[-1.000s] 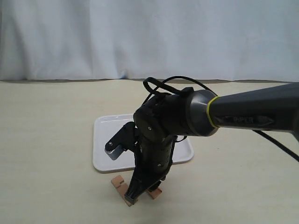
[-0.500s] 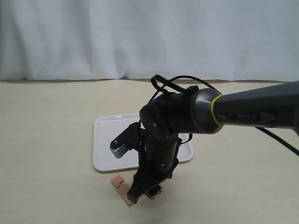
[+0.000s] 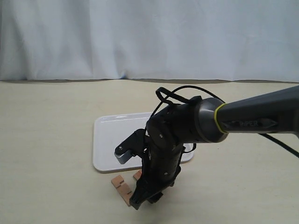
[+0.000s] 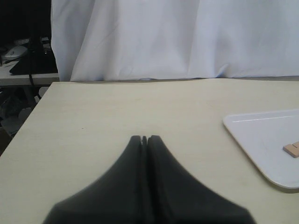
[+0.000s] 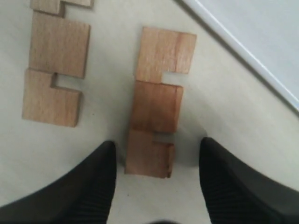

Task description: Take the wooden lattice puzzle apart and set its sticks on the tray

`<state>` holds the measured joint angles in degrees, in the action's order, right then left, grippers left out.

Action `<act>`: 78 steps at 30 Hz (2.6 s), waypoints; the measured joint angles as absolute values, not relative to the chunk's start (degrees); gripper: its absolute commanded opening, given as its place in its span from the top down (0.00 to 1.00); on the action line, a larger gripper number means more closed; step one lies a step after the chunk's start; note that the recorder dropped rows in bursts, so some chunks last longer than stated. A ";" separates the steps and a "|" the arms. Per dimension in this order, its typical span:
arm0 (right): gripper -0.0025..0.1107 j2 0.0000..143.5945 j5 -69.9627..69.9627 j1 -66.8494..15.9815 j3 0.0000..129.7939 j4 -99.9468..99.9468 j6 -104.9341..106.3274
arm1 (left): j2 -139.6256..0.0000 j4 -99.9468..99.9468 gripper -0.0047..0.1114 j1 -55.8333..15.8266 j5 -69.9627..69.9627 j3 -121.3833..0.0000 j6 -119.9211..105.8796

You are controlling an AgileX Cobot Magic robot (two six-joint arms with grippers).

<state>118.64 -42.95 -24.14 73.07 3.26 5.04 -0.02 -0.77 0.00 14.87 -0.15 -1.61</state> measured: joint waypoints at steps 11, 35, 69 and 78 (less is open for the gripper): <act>0.94 118.72 -43.23 -24.14 73.07 2.53 5.52 | -0.02 -0.77 0.96 0.00 14.87 -0.15 -1.61; 0.85 121.79 -38.43 -17.53 88.25 6.28 -2.91 | -0.02 -0.77 0.96 0.00 14.87 -0.15 -1.61; 0.38 126.73 -45.23 -32.90 88.60 4.95 -3.54 | -0.02 -0.77 0.96 0.00 14.87 -0.15 -1.61; 0.53 127.43 -44.47 -32.90 88.83 3.20 -3.69 | -0.02 -0.77 0.96 0.00 14.87 -0.15 -1.61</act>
<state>127.43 -44.47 -32.90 88.83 3.20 -3.69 -0.02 -0.77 0.00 14.87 -0.15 -1.61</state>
